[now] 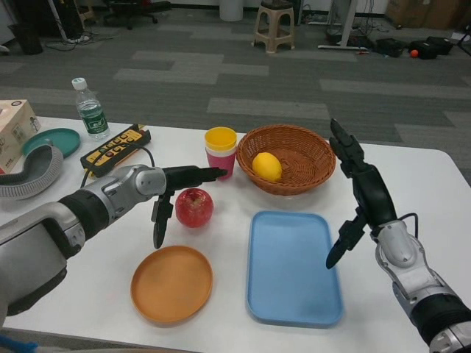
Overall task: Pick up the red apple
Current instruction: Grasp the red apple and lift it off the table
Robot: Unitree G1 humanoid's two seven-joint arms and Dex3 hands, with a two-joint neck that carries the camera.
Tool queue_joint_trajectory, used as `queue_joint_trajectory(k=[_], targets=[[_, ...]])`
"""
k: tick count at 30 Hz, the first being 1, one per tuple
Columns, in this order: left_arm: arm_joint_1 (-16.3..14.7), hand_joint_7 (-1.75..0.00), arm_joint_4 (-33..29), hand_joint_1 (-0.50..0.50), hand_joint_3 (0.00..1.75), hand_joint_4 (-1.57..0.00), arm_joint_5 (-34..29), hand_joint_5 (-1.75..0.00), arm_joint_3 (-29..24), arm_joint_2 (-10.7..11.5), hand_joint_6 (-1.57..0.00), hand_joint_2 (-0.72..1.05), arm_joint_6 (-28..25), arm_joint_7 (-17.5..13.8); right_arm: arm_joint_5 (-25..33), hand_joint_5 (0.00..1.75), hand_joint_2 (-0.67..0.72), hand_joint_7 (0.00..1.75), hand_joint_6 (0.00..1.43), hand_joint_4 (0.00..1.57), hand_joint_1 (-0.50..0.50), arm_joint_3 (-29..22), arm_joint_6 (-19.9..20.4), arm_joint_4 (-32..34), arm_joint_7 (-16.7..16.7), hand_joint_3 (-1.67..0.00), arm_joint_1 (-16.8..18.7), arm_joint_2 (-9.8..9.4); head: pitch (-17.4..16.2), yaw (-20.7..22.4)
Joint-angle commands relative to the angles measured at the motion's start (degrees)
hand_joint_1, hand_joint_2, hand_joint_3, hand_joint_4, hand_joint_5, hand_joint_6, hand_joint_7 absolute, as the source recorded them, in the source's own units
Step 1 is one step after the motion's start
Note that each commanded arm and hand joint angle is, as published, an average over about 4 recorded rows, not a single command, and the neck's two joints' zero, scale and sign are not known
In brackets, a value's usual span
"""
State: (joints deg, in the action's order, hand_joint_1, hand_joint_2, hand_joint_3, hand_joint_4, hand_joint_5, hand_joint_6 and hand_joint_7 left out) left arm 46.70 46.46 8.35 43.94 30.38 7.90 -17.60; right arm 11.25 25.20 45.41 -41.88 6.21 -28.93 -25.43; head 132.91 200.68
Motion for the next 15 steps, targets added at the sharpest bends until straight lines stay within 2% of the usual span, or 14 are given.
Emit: queue_joint_trajectory(k=[1,4,7,8,10,12,15], targets=[[5.8,0.0,3.4,-0.5,0.09,0.0,-3.2,0.0,9.0,2.5,0.0,-0.37,0.0,-0.2,1.0,0.0,0.6,0.0,0.0,0.0,-0.47,1.0,0.5,0.7,0.4,0.0,-0.5,-0.85,-0.3,0.1],[10.0,0.0,6.2,-0.5,0.09,0.0,-6.4,0.0,18.0,3.2,0.0,-0.37,0.2,-0.2,1.4,0.0,0.6,0.0,0.0,0.0,-0.46,1.7,0.6,1.4,0.4,0.0,-0.2,-1.02,-0.4,-0.1],[11.4,0.0,7.4,-0.5,0.09,0.0,-6.9,0.0,21.1,3.0,0.0,-0.37,0.2,-0.2,1.5,0.0,0.6,0.0,0.0,0.0,-0.46,1.8,0.6,1.9,0.4,0.0,0.3,-1.2,0.4,-1.5],[12.0,0.0,7.9,-0.5,0.09,0.0,-6.9,0.0,22.2,2.8,0.0,-0.37,0.2,-0.2,1.5,0.0,0.6,0.0,0.0,0.0,-0.46,1.8,0.6,2.0,0.5,0.0,0.4,-1.26,0.6,-1.8],[14.1,0.0,9.7,-0.5,0.09,0.0,-7.9,0.0,27.3,2.0,0.0,-0.37,0.1,-0.1,1.7,0.0,0.6,0.0,0.0,0.0,-0.46,2.1,0.6,2.0,0.7,0.0,0.5,-1.44,0.3,-1.8],[16.8,0.0,11.5,-0.5,0.09,0.0,-10.3,0.0,34.7,1.0,0.0,-0.37,0.0,0.3,1.9,0.0,0.6,0.0,0.0,0.0,-0.46,2.3,0.6,1.9,0.9,0.0,0.5,-1.59,0.1,-2.6],[18.9,0.0,12.1,-0.5,0.09,0.0,-12.8,0.0,41.3,0.1,0.0,-0.33,0.0,1.0,2.0,0.0,0.6,0.0,0.0,0.0,-0.46,2.3,0.6,1.9,0.9,0.0,0.5,-1.73,-0.3,-3.1]])
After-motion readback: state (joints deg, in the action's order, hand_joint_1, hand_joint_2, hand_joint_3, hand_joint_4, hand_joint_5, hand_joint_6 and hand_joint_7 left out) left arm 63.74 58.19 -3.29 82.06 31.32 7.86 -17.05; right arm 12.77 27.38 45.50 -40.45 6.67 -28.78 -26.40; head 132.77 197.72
